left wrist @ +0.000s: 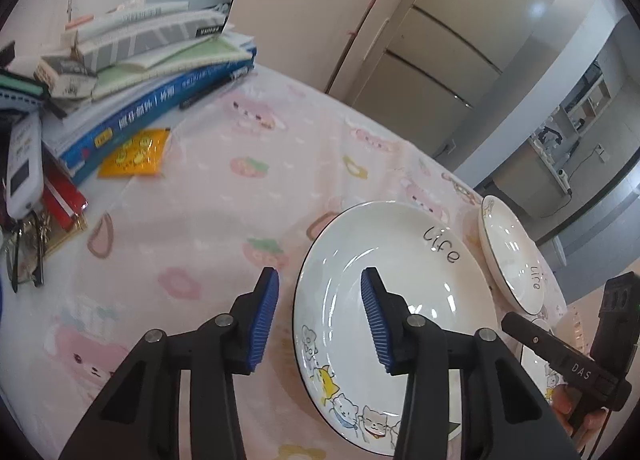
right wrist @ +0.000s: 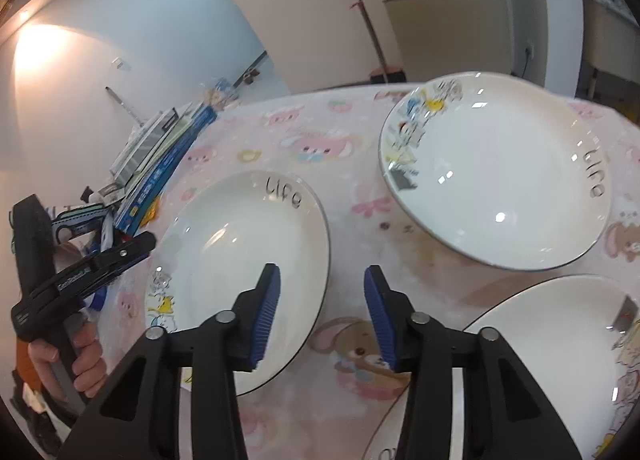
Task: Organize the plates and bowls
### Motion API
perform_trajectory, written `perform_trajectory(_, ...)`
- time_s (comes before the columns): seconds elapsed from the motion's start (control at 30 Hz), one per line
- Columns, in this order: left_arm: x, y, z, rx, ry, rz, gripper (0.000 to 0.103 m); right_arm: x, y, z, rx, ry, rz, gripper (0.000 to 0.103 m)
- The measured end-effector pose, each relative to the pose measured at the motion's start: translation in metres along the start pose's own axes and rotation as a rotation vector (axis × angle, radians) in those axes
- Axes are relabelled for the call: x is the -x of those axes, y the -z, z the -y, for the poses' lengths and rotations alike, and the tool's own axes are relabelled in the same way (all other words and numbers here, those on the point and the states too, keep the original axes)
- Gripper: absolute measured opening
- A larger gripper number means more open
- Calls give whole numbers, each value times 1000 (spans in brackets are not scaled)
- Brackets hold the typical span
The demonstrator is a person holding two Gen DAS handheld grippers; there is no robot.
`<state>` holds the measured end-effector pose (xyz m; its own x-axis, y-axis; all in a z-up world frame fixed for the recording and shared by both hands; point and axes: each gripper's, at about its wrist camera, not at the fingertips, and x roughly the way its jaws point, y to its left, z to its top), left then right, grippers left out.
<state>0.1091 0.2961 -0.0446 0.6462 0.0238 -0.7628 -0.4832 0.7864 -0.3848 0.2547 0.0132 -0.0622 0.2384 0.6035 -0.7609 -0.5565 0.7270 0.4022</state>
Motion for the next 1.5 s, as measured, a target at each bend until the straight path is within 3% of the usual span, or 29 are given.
perform_trajectory(0.1, -5, 0, -5, 11, -29, -11, 38, -7, 2, 0, 0, 14, -6, 35)
perform_trajectory(0.17, -7, 0, -11, 31, -31, -19, 29, -12, 3, 0, 0, 23, -15, 28)
perform_trajectory(0.23, -11, 0, -15, 45, -18, -38, 22, -17, 5, 2, -16, 16, -30, 22)
perform_trajectory(0.4, -16, 0, -18, 57, 20, -70, 18, -24, 8, 2, -25, 11, -43, 12)
perform_trajectory(0.47, -17, 0, -17, 55, 34, -86, 9, -25, 8, 2, -29, 8, -45, 12)
perform_trajectory(0.87, -24, 4, -12, 30, 53, -117, 11, -26, 9, 0, -23, 28, -38, 10)
perform_trajectory(1.27, -29, 7, 5, -93, 6, -110, 21, -33, 12, -8, 10, 56, -51, 15)
perform_trajectory(1.5, -30, 9, 8, -113, -24, -90, 23, -35, 16, -14, 34, 87, -33, 19)
